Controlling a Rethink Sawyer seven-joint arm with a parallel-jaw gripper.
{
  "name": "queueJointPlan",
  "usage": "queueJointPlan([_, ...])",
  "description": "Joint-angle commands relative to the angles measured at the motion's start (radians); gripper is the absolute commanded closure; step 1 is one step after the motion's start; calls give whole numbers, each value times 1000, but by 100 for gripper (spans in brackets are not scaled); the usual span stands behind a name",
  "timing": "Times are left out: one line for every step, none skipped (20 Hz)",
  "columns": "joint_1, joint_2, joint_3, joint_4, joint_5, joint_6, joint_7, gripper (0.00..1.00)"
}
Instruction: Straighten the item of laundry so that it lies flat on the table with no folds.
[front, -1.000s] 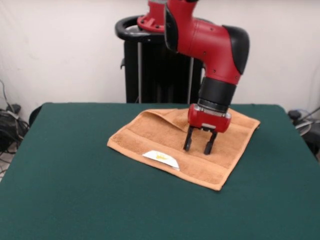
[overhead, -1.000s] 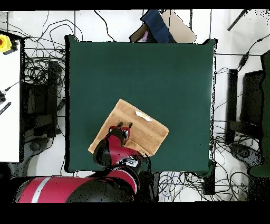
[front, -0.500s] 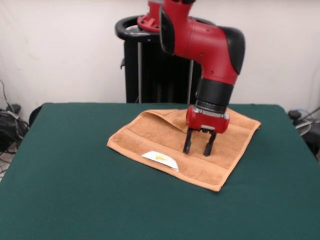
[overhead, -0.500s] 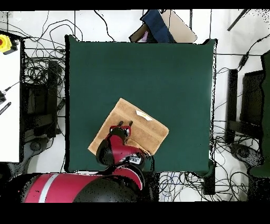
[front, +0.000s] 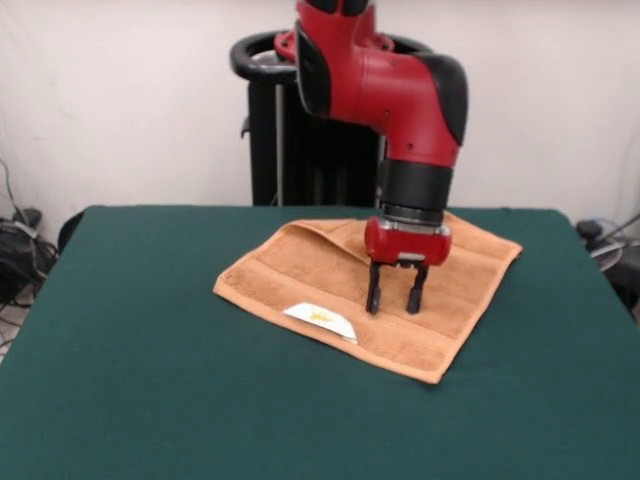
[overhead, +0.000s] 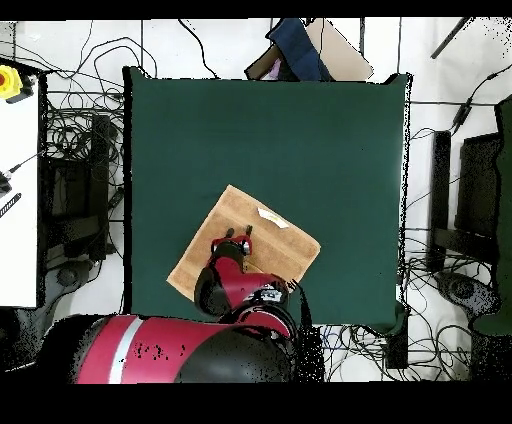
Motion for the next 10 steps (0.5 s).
queueJointPlan([-109,257,122,-559,219,-144,158,0])
queueJointPlan([-113,258,127,-563,211,-159,160,0])
queueJointPlan([-117,255,130,-569,197,-175,158,0])
queueJointPlan([-126,250,140,-574,176,-177,161,0])
queueJointPlan([-129,243,143,-579,167,-163,155,0])
queueJointPlan([-132,236,147,-583,158,-149,149,0])
queueJointPlan([-135,223,152,-584,151,-99,141,0])
queueJointPlan([-142,207,163,-587,138,-35,133,0])
queueJointPlan([-139,196,160,-587,143,4,122,0])
queueJointPlan([-131,189,150,-587,151,18,110,0])
